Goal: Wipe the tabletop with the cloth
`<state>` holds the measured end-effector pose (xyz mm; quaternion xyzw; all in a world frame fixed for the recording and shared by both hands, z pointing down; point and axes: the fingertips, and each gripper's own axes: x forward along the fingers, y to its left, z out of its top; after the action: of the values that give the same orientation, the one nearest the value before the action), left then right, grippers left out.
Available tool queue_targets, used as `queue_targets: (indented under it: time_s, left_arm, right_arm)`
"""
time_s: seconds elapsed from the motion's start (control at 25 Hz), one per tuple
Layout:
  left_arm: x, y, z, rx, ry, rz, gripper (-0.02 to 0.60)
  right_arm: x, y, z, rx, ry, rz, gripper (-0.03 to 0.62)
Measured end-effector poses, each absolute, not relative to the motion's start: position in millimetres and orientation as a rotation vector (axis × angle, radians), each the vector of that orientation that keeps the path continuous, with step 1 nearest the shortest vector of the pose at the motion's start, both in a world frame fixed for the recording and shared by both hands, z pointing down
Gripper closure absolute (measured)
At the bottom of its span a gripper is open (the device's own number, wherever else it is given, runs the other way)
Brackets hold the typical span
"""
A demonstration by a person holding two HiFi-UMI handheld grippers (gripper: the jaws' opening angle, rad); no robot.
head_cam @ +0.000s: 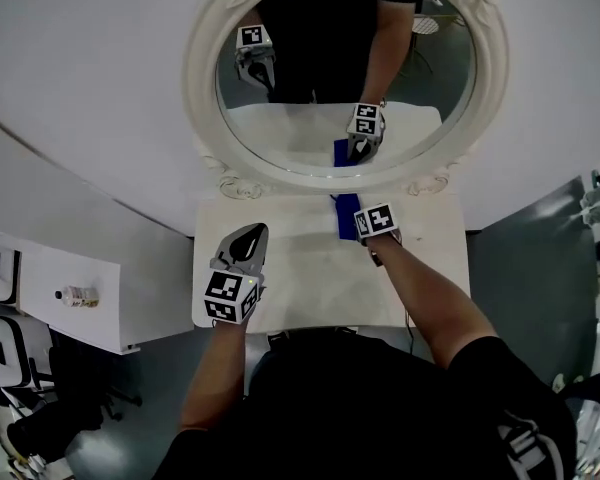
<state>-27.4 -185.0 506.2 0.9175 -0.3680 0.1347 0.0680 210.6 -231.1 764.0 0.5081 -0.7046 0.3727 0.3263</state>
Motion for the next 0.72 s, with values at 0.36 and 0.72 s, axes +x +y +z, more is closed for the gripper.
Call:
queue_targets:
  time_s: [0.36, 0.72]
  left_arm:
    - [48.0, -178.3, 505.8, 2.819, -0.99, 0.409, 0.568]
    - [106.6, -176.5, 507.6, 2.856, -0.906, 0.411, 0.568]
  right_arm:
    - [329.1, -198.6, 761.5, 1.488, -1.76, 1.012, 0.551]
    - [427.8, -169.2, 761.1, 1.612, -1.668, 1.016, 0.551]
